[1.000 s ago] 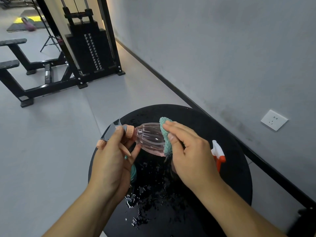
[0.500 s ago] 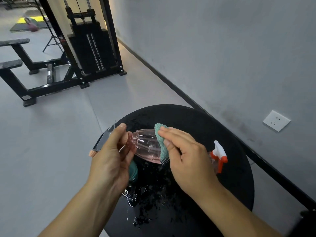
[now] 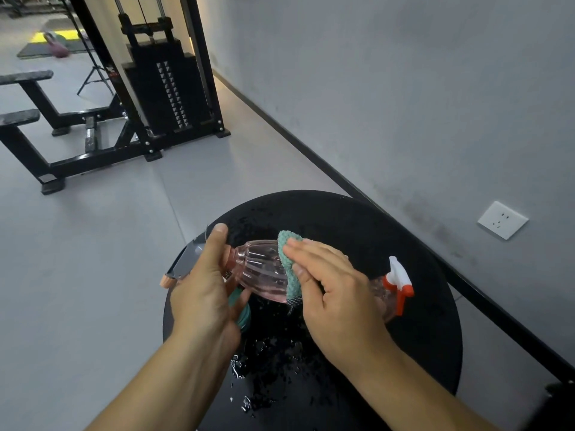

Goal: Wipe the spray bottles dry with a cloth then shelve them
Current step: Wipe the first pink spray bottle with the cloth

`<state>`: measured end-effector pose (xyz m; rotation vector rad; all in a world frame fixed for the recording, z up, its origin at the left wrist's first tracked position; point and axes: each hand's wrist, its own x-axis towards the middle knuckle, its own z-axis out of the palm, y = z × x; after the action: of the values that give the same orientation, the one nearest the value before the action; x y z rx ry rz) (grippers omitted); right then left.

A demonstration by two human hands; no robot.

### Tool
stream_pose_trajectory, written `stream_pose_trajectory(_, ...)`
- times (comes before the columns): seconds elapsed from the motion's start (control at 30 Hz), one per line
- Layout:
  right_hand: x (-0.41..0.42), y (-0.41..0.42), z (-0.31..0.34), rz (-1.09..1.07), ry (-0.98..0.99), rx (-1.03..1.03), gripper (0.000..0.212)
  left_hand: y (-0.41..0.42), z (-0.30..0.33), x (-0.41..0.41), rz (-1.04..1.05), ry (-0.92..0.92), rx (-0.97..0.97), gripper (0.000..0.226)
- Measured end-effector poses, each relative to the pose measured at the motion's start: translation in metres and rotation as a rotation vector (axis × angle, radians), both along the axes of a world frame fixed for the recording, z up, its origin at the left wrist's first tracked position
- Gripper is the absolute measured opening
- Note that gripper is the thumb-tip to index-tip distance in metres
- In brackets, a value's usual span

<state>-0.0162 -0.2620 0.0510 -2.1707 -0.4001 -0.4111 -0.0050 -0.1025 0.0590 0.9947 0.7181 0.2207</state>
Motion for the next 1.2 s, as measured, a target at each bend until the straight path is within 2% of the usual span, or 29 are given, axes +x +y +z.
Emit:
stream_pose_trajectory(0.17, 0.002, -0.003, 0.003, -0.009, 0.018, 0.022, 0.034, 0.005, -0.003, 0.005, -0.024, 0.001, -0.045, 0.022)
stream_pose_trajectory(0.33, 0.005, -0.005, 0.006, -0.048, 0.042, 0.105, 0.033, 0.001, -0.003, 0.006, -0.052, -0.058, -0.041, 0.022)
stream_pose_trajectory(0.5, 0.002, -0.004, 0.005, -0.042, 0.027, 0.086, 0.033, -0.002, -0.004, 0.005, -0.073, -0.055, -0.02, 0.017)
stream_pose_trajectory(0.67, 0.004, -0.006, 0.002, -0.054, 0.026, 0.089, 0.033, -0.003, 0.001, 0.0, -0.172, -0.011, 0.057, 0.035)
stream_pose_trajectory(0.73, 0.004, -0.007, 0.002, -0.057, 0.023, 0.067, 0.033, -0.003, 0.003, -0.001, -0.18, 0.009, 0.055, 0.037)
stream_pose_trajectory(0.93, 0.008, -0.01, 0.004, -0.031, -0.025, -0.003, 0.036, -0.001, 0.007, -0.003, -0.116, -0.005, -0.014, 0.02)
stream_pose_trajectory(1.2, 0.005, -0.008, 0.003, 0.046, -0.048, -0.201, 0.044, -0.011, 0.008, -0.007, -0.133, 0.032, -0.018, 0.021)
